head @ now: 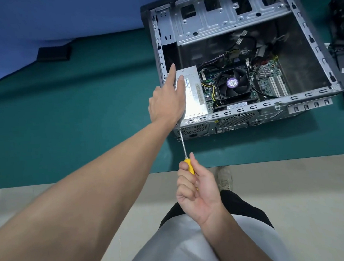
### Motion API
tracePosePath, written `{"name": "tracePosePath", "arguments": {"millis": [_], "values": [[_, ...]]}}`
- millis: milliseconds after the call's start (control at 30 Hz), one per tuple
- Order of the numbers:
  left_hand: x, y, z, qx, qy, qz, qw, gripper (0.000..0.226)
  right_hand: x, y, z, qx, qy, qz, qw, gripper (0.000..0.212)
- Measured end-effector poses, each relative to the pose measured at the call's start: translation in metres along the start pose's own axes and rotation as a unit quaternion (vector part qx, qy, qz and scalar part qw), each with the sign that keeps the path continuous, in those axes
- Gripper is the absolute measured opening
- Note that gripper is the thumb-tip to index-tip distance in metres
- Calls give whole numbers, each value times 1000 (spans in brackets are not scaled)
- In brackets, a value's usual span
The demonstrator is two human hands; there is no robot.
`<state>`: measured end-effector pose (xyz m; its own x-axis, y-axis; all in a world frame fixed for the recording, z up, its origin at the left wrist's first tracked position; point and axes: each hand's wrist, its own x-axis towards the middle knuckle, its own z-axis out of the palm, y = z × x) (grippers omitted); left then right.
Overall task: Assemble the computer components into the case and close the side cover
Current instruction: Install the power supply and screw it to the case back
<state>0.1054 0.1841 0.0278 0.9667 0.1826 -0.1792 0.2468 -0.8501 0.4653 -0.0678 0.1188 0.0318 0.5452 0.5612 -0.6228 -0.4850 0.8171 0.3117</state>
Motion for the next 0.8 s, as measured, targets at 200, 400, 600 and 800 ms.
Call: {"name": "tracePosePath", "arguments": {"millis": [200,400,600,800], "values": [[0,0,0,-7,-4,-12,1000,51,5,9,6,-681,257,-382,570,37],[-1,1,-1,-2,-3,-11,1000,50,13,7,3,-718,248,-426,492,36],[0,1,0,4,4,-3,1000,49,22,-1,-4,-503,150,-320,789,39],[0,0,1,2,5,-2,1000,49,14,-5,6,-290,51,-168,941,34]]}}
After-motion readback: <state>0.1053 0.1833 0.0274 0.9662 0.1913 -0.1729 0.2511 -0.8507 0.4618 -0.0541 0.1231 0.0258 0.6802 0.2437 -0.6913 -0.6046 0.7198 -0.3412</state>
